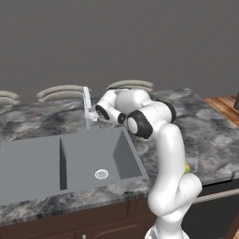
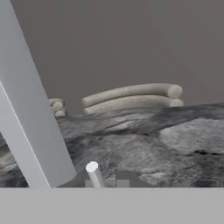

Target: Turn on the sink faucet. Then move the corn from the counter to the sink. Turn off the sink. Move the vegetable from the sink to the pot next to the stove. Finally move the pot to the rear center burner.

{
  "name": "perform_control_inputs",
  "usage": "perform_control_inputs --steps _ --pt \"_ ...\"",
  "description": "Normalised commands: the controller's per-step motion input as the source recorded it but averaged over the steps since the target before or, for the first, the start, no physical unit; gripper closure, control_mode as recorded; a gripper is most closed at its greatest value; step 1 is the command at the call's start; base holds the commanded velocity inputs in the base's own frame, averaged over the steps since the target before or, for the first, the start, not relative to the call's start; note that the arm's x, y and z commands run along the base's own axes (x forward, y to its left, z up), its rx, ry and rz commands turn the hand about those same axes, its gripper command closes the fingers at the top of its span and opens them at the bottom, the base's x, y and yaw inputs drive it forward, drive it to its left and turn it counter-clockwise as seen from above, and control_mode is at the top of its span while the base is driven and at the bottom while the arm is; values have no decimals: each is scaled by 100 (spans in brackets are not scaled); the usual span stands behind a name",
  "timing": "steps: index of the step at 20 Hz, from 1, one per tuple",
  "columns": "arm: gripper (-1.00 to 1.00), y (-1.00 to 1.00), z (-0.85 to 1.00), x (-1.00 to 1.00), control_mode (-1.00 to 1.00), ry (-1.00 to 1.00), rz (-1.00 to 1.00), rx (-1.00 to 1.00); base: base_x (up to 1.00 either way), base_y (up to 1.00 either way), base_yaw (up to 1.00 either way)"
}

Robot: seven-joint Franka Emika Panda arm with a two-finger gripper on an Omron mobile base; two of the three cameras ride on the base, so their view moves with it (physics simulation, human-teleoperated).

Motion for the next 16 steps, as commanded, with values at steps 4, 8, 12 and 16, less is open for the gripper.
perform_control_inputs --steps 4,8,12,16 --pt "100 -59 -12 3 -100 10 0 0 0 0 0" --pt "100 -65 -19 1 -100 7 0 3 0 0 0" --pt "100 -62 -18 0 -100 6 0 3 0 0 0" --pt "100 -65 -23 0 -100 5 0 5 0 0 0"
